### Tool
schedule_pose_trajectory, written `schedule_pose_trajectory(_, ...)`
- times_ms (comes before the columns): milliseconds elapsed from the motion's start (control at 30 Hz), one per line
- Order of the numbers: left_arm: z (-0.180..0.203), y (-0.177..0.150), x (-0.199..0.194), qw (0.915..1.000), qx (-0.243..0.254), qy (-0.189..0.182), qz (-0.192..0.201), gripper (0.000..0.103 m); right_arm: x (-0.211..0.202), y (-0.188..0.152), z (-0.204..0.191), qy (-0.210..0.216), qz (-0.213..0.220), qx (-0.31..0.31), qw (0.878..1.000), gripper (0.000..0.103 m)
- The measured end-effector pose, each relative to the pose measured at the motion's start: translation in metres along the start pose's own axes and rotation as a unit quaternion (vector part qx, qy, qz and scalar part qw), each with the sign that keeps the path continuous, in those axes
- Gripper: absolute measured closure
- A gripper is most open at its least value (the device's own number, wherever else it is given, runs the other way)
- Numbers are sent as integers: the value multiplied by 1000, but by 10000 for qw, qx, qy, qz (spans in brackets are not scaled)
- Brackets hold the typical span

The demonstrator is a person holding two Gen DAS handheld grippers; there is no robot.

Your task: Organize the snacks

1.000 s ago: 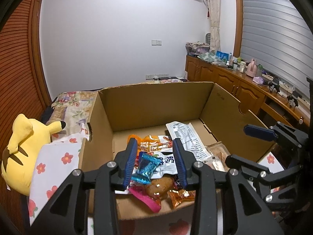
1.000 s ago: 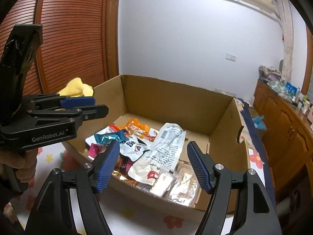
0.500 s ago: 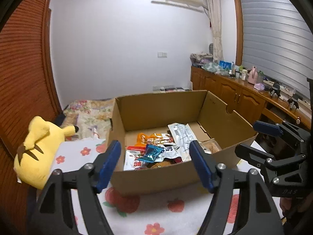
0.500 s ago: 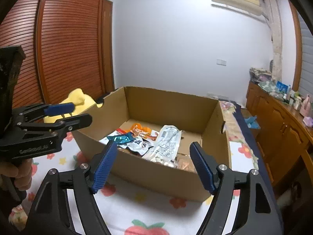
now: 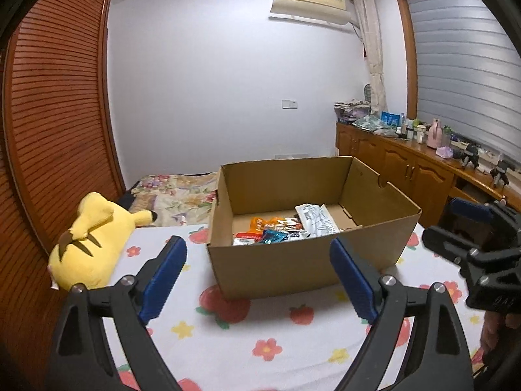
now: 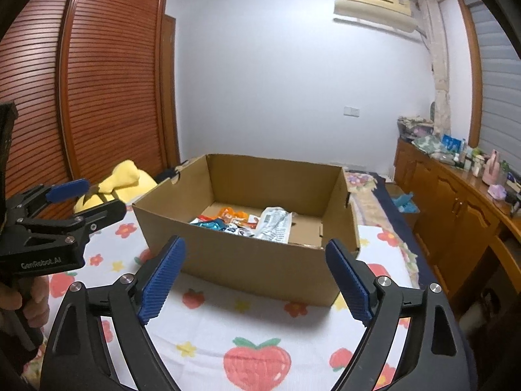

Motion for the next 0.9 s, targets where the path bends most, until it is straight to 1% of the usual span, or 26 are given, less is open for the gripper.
schedule_pose_trajectory(200, 0, -7, -21, 10000, 26, 33, 67, 13, -18, -2, 2, -97, 167, 106, 9998, 12)
schedule_pose_trajectory(433, 0, -12, -40, 9999, 2, 83, 79, 13, -33, -4, 1, -123, 248, 165, 9995, 12)
schedule_pose_trajectory(633, 4, -11, -46, 9999, 17, 78, 100, 12, -44, -4, 2, -141, 311, 162, 9993, 12)
schedule_pose_trajectory(900, 3, -11, -51, 9999, 17, 94, 132, 13, -47, -3, 1, -154, 341, 159, 9992, 12)
Point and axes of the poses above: each gripper's, at about its wrist camera, not at the fingertips, and x roughly the way its jaws point, z to its right, y to its top, the point moved 8 cm from there along x, roughly the way its jaws point
